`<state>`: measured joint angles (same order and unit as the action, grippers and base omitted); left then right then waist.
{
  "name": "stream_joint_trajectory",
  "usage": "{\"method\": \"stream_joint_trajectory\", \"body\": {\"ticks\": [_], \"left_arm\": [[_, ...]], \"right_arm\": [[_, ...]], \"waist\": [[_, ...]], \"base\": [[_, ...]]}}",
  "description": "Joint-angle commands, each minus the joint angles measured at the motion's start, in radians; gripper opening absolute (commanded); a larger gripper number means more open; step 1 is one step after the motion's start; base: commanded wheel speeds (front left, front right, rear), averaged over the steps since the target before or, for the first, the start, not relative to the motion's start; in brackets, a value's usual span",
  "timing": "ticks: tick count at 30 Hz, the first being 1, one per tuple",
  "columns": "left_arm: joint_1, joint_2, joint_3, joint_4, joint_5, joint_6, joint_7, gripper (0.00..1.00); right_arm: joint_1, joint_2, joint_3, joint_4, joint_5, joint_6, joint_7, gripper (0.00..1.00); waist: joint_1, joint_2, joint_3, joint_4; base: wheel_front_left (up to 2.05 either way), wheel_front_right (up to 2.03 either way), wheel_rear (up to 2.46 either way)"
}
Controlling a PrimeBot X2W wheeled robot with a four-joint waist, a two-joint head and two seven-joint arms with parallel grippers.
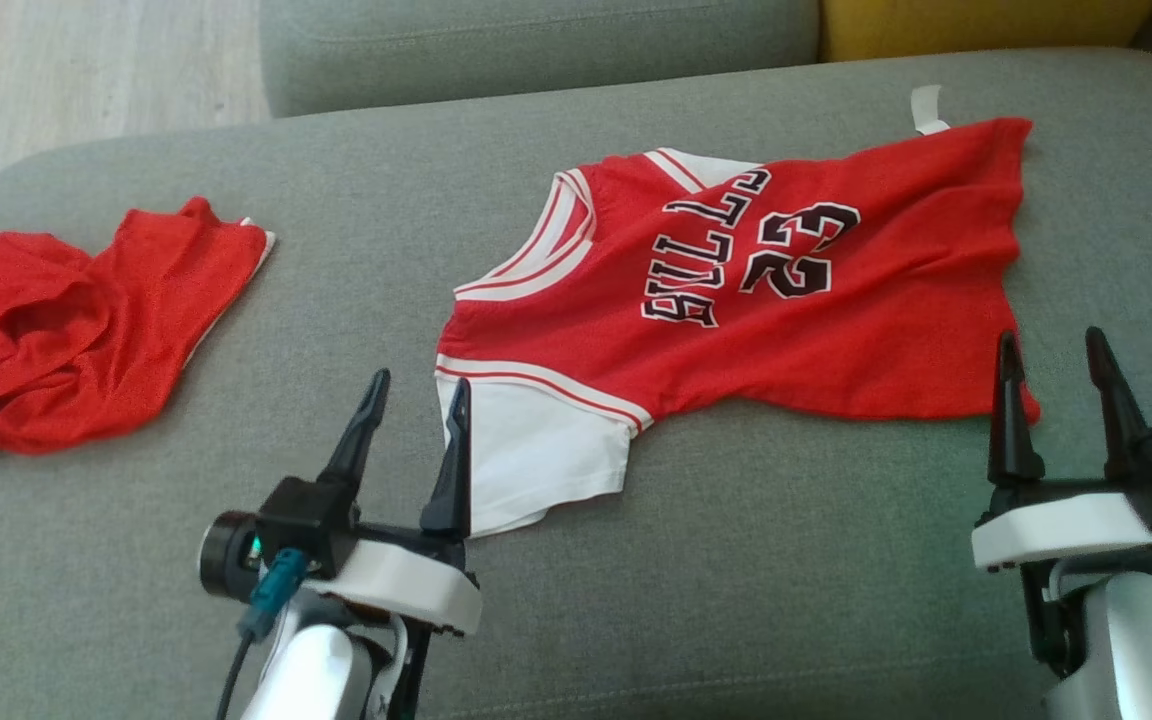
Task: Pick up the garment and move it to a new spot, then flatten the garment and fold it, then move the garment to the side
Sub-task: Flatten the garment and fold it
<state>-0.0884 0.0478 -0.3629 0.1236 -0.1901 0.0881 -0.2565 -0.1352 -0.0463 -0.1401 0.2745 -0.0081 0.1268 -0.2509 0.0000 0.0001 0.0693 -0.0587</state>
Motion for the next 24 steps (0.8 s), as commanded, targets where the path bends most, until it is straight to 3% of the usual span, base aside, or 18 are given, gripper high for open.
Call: {"method": "stream_joint_trajectory", "body": {"ticks": [1,7,13,24], "left_arm": [[-0.04,0.002,0.026,-0.019,0.001,0.004,-0.005,1.0],[-0.06,0.002,-0.021,0.134,-0.038,0.004,0.0,1.0],[-0.129,0.002,-0.065,0.307,-0.029,0.028,0.114,1.0],[-0.166,0.01,-0.086,0.425,-0.032,0.084,0.272,1.0]], "right_arm": [[-0.033,-0.004,0.027,-0.045,0.008,0.004,-0.003,1.0],[-0.036,-0.004,0.016,-0.092,0.012,0.004,0.015,1.0],[-0.051,-0.004,0.0,-0.136,0.017,0.004,0.029,1.0],[-0.059,-0.004,-0.023,-0.16,0.02,0.004,0.034,1.0]], "waist": [[0.0,-0.0001,0.005,-0.006],[0.0,-0.0001,0.029,-0.017],[0.0,-0.0001,0.064,-0.036],[0.0,-0.0001,0.073,-0.057]], "base": [[0.0,0.0,0.0],[0.0,0.0,0.0],[0.0,0.0,0.0],[0.0,0.0,0.0]]}}
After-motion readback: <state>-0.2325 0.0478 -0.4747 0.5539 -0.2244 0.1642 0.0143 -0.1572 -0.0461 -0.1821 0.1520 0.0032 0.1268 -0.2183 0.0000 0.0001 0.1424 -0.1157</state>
